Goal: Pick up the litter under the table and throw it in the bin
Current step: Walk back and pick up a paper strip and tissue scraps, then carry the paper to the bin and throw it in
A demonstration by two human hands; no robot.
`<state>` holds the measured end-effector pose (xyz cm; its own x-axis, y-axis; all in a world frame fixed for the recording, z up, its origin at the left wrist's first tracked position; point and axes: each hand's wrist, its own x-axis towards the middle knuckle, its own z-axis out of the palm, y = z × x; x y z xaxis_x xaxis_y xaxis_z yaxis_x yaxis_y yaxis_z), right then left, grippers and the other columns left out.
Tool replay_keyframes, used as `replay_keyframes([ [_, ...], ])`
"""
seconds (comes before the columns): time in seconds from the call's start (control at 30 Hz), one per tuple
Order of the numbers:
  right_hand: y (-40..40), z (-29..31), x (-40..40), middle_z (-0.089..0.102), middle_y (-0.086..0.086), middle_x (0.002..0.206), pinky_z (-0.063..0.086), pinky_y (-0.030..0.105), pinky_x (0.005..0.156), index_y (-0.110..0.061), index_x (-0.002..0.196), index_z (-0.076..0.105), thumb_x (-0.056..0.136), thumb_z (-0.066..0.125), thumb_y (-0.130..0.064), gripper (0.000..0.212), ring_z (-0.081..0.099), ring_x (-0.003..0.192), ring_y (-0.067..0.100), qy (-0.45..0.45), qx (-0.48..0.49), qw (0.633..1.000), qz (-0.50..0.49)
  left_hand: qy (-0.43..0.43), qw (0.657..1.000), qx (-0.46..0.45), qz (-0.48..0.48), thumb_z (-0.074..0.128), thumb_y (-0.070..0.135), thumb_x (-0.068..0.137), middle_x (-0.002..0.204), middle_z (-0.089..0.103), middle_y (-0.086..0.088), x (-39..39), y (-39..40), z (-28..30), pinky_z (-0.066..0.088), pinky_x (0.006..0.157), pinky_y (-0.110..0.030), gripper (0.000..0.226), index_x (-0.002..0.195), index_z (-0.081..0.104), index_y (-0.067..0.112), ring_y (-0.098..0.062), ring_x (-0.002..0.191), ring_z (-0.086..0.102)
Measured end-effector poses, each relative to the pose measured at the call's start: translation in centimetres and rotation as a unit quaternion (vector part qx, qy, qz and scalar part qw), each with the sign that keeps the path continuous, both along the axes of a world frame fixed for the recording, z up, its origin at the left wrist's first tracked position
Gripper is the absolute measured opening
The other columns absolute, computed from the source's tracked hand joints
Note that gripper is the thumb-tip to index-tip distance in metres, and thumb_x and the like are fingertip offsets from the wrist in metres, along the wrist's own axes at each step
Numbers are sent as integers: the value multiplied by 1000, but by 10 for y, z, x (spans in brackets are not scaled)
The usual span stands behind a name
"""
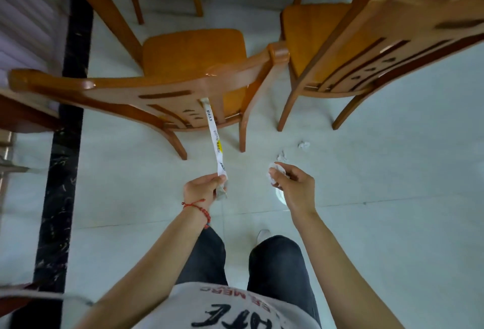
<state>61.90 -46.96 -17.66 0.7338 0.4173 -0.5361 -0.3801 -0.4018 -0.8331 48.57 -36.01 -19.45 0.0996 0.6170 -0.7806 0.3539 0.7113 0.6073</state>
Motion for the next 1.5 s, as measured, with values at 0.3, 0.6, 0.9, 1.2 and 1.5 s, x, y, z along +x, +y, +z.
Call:
replay_keyframes([
  [0.3, -22, 18, 0, 64, -1, 69, 53, 11, 60, -17, 83, 69, 80, 69, -10, 8, 59, 64, 11, 25, 30, 994, 99, 20, 995, 31, 90, 65, 11, 75, 66, 63, -5, -9, -42, 24, 48, 75, -30, 25, 50, 66, 13, -19, 65, 57],
  [0.6, -45, 26, -5, 67, -7, 78, 55, 14, 66, -18, 86, 67, 80, 70, -14, 9, 63, 73, 9, -2, 27, 972, 232, -41, 959, 28, 280, 70, 7, 76, 61, 70, 1, -47, -109, 25, 51, 75, -27, 8, 70, 69, 12, -22, 77, 65],
  [0.9, -44, 44, -76, 65, -6, 83, 52, 7, 58, -16, 91, 66, 81, 68, -15, 10, 63, 76, 11, -23, 23, 932, 360, -87, 886, 31, 454, 69, 1, 74, 101, 64, -19, -137, -149, 42, 51, 72, -29, 7, 81, 66, 2, -31, 91, 63],
  [1.2, -37, 55, -236, 65, 0, 74, 55, 16, 64, -5, 94, 68, 79, 70, -12, 16, 61, 69, 11, 0, 24, 875, 483, -77, 807, 79, 580, 69, 1, 75, 94, 64, -17, -291, -209, 59, 54, 53, -15, 25, 98, 64, -5, -19, 71, 64],
  [1.5, -53, 45, -412, 65, 1, 74, 55, 18, 64, -18, 81, 68, 79, 70, -11, 7, 60, 66, 10, 29, 6, 802, 597, -19, 740, 78, 668, 70, 6, 76, 102, 64, -19, -446, -279, 45, 50, 89, -40, 32, 105, 62, -6, -32, 93, 61],
])
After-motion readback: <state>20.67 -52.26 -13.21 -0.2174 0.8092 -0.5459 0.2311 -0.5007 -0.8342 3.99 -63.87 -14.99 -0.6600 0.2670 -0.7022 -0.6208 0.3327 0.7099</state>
